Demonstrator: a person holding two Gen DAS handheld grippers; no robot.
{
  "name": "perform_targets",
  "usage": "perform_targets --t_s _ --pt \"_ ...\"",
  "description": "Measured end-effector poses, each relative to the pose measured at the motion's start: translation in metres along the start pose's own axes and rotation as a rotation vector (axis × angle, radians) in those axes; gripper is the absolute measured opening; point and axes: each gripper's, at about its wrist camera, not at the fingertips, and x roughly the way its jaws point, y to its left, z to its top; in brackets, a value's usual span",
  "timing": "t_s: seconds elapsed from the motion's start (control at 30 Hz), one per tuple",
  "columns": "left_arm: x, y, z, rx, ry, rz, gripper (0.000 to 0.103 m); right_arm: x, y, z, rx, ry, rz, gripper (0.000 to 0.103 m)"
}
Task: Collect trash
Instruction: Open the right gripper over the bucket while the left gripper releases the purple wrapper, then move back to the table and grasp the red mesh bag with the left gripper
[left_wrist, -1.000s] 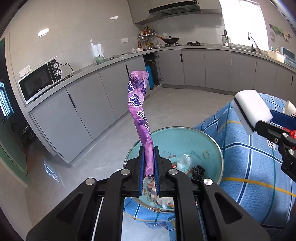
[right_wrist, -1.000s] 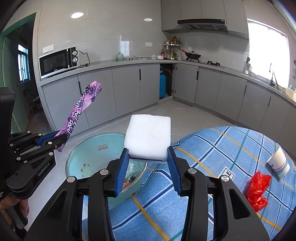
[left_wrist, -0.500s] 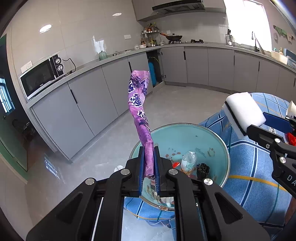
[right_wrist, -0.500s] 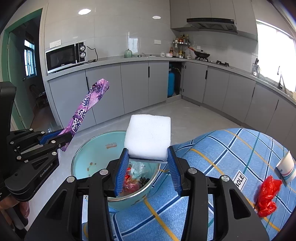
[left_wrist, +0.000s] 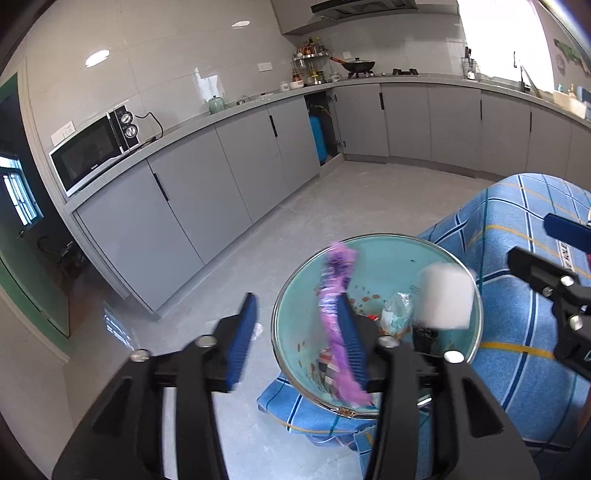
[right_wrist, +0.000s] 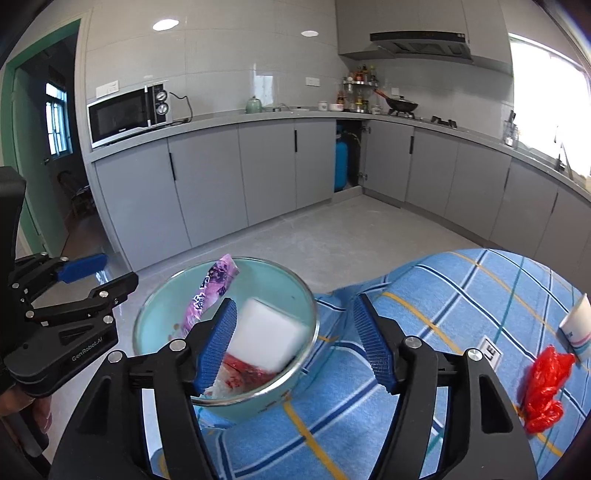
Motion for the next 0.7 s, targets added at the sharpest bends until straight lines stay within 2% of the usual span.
perform_targets --t_s 0.1,0.2,0.33,0.47,0.6,0.7 --pt "0.0 -0.004 -0.001 0.009 0.001 -0.003 0.051 -0.005 -0.006 -0.002 0.013 -0.001 -0.017 0.068" --pt "-0.003 -0.007 -0.002 0.019 -0.007 0.004 0.059 -0.01 -0.01 -0.005 0.015 -0.004 -0.028 0.069" --pt "-0.01 -0.012 -0.001 0.018 -0.023 -0.001 0.062 -0.021 -0.017 -0.008 0.026 -0.006 -0.043 0.07" --pt "-0.017 -0.022 0.003 0.021 -0.044 -0.007 0.073 -0.035 -0.032 -0.014 0.041 -0.005 -0.08 0.07" --pt "-0.028 -0.05 0.009 0.051 -0.067 -0.061 0.076 -0.058 -0.06 -0.029 0.051 0.002 -0.154 0.072" --pt "-0.038 -0.086 0.015 0.104 -0.088 -0.116 0.077 -0.083 -0.097 -0.043 0.093 0.011 -0.238 0.072"
